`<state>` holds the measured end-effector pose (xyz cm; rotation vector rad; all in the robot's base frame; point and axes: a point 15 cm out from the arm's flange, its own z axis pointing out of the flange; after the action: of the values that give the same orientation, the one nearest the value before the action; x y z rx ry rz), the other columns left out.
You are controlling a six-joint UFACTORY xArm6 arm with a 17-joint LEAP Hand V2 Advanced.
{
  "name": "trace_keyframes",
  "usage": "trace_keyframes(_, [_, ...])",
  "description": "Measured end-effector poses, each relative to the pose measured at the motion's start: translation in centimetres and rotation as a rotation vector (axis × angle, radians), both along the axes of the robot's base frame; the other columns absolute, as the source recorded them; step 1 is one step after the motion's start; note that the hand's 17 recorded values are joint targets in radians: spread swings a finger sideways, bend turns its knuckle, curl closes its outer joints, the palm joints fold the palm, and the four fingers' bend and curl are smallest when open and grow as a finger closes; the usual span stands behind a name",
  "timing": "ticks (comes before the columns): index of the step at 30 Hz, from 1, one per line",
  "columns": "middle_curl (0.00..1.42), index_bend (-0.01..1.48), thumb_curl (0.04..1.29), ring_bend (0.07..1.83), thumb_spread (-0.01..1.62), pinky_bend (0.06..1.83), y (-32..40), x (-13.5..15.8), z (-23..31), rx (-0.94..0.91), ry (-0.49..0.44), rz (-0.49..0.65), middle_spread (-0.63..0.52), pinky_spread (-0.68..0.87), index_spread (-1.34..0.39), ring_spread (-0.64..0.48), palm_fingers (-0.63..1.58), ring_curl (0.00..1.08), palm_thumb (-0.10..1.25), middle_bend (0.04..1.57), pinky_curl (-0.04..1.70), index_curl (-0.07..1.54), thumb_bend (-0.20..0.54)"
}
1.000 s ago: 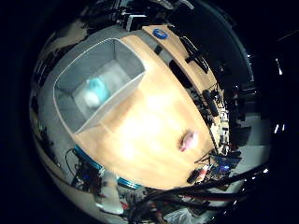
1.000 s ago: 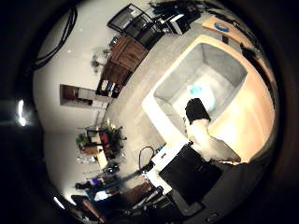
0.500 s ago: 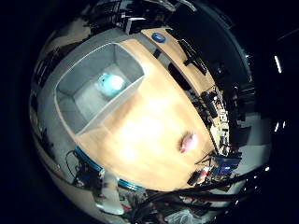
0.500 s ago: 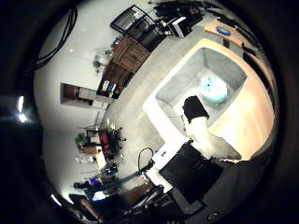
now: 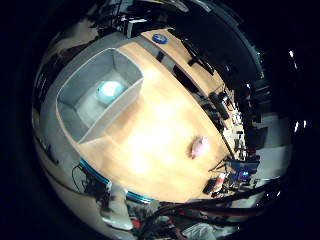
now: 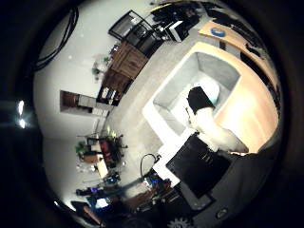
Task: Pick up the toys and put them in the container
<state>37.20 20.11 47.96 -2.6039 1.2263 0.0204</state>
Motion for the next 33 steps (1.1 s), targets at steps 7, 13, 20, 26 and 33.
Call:
trace_keyframes(7, [0.34, 0.26, 0.46, 0.76, 1.04, 1.02, -4.1, 0.0, 2.0, 0.001, -0.041, -0.09, -0.35, -0.22, -0.61, -0.34, 0.47, 0.28, 0.62, 0.2, 0.19, 0.39, -0.02])
trace_keyframes(13, [0.34, 0.24, 0.46, 0.77, 1.07, 0.96, -6.7, -1.2, 3.2, -0.013, -0.052, -0.173, -0.34, -0.17, -0.59, -0.32, 0.45, 0.27, 0.63, 0.21, 0.14, 0.39, -0.021])
trace_keyframes(20, [0.34, 0.21, 0.46, 0.75, 1.09, 0.91, -10.7, -2.1, -1.0, -0.068, 0.027, -0.26, -0.33, -0.12, -0.57, -0.3, 0.43, 0.26, 0.62, 0.21, 0.1, 0.38, -0.023])
trace_keyframes(26, [0.34, 0.19, 0.46, 0.75, 1.09, 0.85, -14.4, -1.9, -2.3, -0.094, 0.06, -0.35, -0.31, -0.05, -0.55, -0.29, 0.42, 0.25, 0.62, 0.21, 0.06, 0.38, -0.022])
trace_keyframes(33, [0.34, 0.19, 0.46, 0.73, 1.1, 0.83, -18.7, -1.5, -2.8, -0.143, 0.067, -0.438, -0.3, 0.01, -0.54, -0.27, 0.42, 0.24, 0.61, 0.2, 0.03, 0.37, -0.022])
